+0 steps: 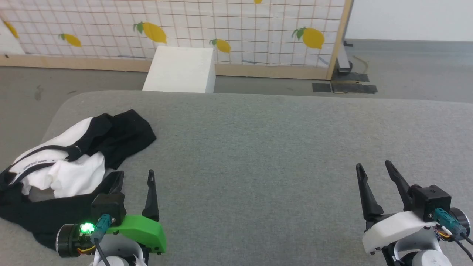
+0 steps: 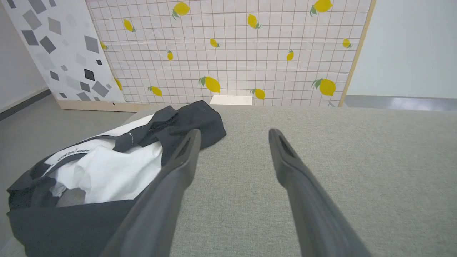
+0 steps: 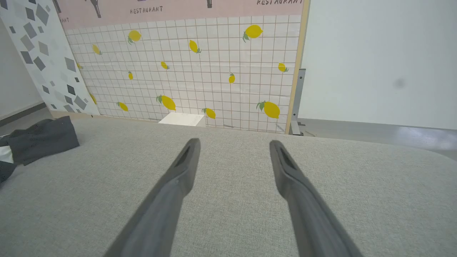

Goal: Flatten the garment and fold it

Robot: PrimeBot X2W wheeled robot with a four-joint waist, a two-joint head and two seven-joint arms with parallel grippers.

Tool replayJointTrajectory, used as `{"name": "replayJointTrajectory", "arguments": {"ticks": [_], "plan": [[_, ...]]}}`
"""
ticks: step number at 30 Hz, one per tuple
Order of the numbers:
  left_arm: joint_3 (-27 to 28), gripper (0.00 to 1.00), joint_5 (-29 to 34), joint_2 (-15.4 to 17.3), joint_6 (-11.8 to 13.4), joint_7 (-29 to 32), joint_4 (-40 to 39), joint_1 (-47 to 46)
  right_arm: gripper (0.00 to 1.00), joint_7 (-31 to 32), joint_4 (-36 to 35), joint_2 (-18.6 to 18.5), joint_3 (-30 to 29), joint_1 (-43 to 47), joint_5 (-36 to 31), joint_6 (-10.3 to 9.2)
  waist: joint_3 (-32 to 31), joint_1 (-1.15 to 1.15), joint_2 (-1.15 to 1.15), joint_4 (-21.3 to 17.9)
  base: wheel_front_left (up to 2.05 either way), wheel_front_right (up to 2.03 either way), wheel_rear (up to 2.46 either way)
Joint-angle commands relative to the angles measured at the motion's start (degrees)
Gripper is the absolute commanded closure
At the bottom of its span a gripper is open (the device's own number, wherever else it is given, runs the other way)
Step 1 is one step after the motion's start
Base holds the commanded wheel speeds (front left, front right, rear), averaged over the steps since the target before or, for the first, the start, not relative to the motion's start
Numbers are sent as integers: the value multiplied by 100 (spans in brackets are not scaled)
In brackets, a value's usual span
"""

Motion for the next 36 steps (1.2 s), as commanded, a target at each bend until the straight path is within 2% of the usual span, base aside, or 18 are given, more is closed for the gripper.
{"name": "replayJointTrajectory", "arguments": {"ticks": [1,36], "plan": [[13,0,-62,39,44,-67,31,-29,0,-68,28,0,-5,93,67,-2,-4,0,0,99,0,0,0],[-32,0,-326,170,248,-461,245,60,0,-481,389,0,81,163,471,-5,-61,0,0,1267,0,0,0]]}}
